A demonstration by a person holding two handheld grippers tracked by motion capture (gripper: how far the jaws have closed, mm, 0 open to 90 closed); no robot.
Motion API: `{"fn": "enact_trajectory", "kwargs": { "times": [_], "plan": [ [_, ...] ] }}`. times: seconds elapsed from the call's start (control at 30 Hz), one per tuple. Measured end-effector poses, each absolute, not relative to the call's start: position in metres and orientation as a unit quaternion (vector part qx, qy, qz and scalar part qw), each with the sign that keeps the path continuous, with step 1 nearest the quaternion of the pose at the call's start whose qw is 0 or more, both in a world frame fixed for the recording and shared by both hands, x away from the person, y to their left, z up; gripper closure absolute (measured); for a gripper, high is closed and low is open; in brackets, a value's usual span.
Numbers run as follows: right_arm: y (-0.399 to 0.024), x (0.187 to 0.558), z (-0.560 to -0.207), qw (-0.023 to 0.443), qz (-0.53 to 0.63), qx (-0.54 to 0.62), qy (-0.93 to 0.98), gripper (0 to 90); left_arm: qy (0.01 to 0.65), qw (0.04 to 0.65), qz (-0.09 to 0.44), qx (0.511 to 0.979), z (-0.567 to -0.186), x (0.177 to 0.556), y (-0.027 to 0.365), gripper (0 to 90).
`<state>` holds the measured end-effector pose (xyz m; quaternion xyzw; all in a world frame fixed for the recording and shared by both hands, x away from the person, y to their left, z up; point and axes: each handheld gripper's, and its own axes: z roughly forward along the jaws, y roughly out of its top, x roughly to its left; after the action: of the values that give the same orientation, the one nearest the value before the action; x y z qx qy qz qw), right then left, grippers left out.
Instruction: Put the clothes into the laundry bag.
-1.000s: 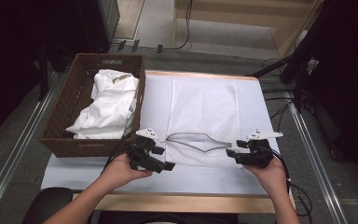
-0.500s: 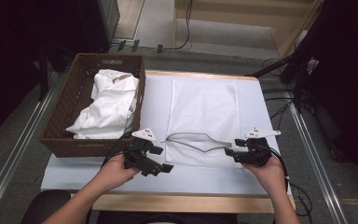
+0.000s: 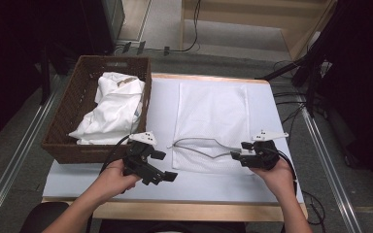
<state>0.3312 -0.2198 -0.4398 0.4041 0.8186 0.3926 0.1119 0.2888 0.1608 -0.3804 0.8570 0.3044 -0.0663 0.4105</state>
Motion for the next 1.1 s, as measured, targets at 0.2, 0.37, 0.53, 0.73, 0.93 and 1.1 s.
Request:
{"fn": "enact_trajectory", "kwargs": {
  "times": [0.2, 0.37, 0.53, 0.73, 0.93, 1.1],
  "plan": [
    [-0.218, 0.333, -0.440, 0.111, 0.392, 0.401, 0.821, 39.4, 0.340, 0.401, -0.046, 0.850, -0.369, 0.291, 0.170, 14.5],
    [-0.219, 0.332, -0.440, 0.112, 0.392, 0.401, 0.820, 39.4, 0.335, 0.383, -0.048, 0.859, -0.364, 0.293, 0.178, 14.4],
    [-0.220, 0.332, -0.440, 0.112, 0.391, 0.404, 0.819, 39.5, 0.318, 0.378, -0.031, 0.869, -0.354, 0.294, 0.190, 15.6],
    [-0.221, 0.331, -0.440, 0.112, 0.391, 0.403, 0.820, 39.5, 0.328, 0.383, -0.030, 0.863, -0.345, 0.297, 0.206, 14.8],
    [-0.220, 0.331, -0.441, 0.110, 0.392, 0.403, 0.820, 39.5, 0.348, 0.378, -0.013, 0.858, -0.335, 0.304, 0.225, 24.0],
    [-0.219, 0.330, -0.440, 0.110, 0.391, 0.403, 0.820, 39.4, 0.376, 0.382, 0.007, 0.844, -0.322, 0.315, 0.241, 24.0]
  ]
}}
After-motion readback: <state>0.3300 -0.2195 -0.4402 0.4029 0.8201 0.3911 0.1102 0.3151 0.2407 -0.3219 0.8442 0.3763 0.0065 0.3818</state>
